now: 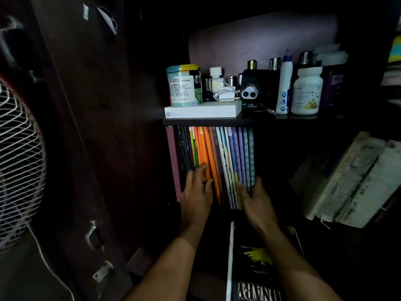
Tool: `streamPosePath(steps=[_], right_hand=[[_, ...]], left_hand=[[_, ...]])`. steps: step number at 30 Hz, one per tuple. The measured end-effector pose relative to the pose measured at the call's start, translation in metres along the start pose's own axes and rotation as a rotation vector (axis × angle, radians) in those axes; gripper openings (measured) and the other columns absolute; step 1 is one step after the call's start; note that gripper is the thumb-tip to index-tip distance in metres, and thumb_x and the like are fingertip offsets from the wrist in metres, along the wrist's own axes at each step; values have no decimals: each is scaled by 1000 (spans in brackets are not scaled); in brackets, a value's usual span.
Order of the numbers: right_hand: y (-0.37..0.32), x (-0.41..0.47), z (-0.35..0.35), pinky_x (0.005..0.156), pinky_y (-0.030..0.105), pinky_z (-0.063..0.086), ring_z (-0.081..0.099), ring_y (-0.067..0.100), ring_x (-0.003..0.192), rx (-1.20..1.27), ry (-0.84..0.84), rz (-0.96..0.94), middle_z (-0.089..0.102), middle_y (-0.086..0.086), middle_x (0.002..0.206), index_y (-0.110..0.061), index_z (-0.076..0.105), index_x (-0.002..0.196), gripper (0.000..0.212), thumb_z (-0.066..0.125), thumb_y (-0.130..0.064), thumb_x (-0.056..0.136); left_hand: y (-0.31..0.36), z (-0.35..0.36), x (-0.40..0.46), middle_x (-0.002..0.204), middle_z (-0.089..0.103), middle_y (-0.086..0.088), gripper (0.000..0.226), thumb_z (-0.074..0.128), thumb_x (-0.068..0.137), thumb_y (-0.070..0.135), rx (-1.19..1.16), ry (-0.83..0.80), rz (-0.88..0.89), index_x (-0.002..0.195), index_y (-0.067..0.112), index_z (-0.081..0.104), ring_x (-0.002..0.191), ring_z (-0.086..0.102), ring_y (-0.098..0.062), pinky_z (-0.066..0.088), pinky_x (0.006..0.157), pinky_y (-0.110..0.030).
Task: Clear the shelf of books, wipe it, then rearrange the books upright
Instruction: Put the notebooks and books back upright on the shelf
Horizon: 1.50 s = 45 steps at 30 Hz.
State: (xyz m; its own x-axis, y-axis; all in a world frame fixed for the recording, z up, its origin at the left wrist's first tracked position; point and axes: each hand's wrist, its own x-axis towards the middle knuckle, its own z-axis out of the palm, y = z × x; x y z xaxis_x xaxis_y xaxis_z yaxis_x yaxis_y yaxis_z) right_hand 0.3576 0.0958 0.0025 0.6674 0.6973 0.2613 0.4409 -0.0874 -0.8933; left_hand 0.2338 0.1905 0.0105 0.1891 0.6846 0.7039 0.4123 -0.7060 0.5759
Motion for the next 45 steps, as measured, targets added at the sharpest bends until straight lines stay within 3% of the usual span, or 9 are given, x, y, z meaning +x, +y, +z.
streamPosePath(steps=[5, 11, 16, 20, 27, 32, 37, 40, 45], right_hand=[[0, -3, 2, 108, 46, 41, 44, 31, 140, -149, -116, -81, 18, 1, 167, -43, -18, 156, 91, 54, -46, 100], [5, -3, 5, 97, 35, 46, 50, 26, 134, -222, -194, -134, 12, 2, 169, -44, -34, 148, 114, 65, -24, 95], [10, 1, 10, 104, 44, 48, 47, 32, 137, -195, -137, -171, 12, 6, 168, -57, -38, 135, 119, 69, -32, 90], [14, 4, 17, 109, 52, 44, 42, 33, 141, -164, -78, -186, 21, 8, 165, -51, -24, 148, 113, 71, -40, 89], [21, 22, 13, 104, 45, 49, 53, 25, 131, -63, -21, -83, 50, 4, 150, -32, 16, 160, 118, 90, -40, 68], [30, 48, -1, 100, 48, 52, 54, 28, 130, -223, -80, -27, 50, 5, 149, -30, 15, 157, 158, 77, -88, 24], [27, 40, 0, 101, 46, 52, 52, 29, 131, -303, -45, -53, 48, 7, 150, -26, 18, 156, 145, 84, -78, 38], [23, 37, -4, 101, 44, 51, 52, 30, 131, -273, -80, -77, 47, 11, 149, -20, 21, 156, 139, 90, -68, 46], [-20, 11, -59, 107, 38, 45, 48, 31, 135, -388, -361, -67, 44, 16, 150, -13, 29, 153, 127, 82, -73, 54]], left_hand=[[4, 2, -4, 132, 49, 9, 53, 48, 96, 59, -70, -36, 10, 140, 29, 48, 104, 62, -11, 57, 78, -38], [9, 1, -2, 147, 43, 1, 74, 62, 94, 47, 70, -7, 88, 156, 27, 26, 121, 55, -18, 55, 87, -39], [8, 12, 3, 169, -9, -9, 92, 33, 97, 69, 357, -54, 255, 161, 10, 2, 156, -5, -25, 6, 125, -53], [-1, 19, 7, 162, -34, 2, 95, 23, 95, 76, 398, -201, 188, 155, 20, -25, 152, -25, -19, -8, 122, -58], [-8, 10, 10, 166, -21, 2, 83, 31, 102, 60, 128, -88, 174, 159, 18, -10, 154, -17, -16, 1, 126, -52], [-13, 20, 13, 159, -38, 4, 89, 24, 98, 71, 277, -143, 143, 151, 24, -30, 150, -27, -14, -5, 125, -45], [-6, 15, 10, 166, -21, -1, 88, 30, 99, 69, 269, -94, 141, 160, 19, -9, 155, -14, -18, 5, 126, -47], [2, 0, -8, 166, 18, -6, 68, 43, 100, 58, 221, -30, 205, 157, 25, 26, 151, 23, -23, 26, 116, -41], [16, -30, -51, 115, 63, 3, 72, 32, 83, 84, 103, -615, 25, 119, 29, 62, 113, 60, -21, 48, 94, -37]])
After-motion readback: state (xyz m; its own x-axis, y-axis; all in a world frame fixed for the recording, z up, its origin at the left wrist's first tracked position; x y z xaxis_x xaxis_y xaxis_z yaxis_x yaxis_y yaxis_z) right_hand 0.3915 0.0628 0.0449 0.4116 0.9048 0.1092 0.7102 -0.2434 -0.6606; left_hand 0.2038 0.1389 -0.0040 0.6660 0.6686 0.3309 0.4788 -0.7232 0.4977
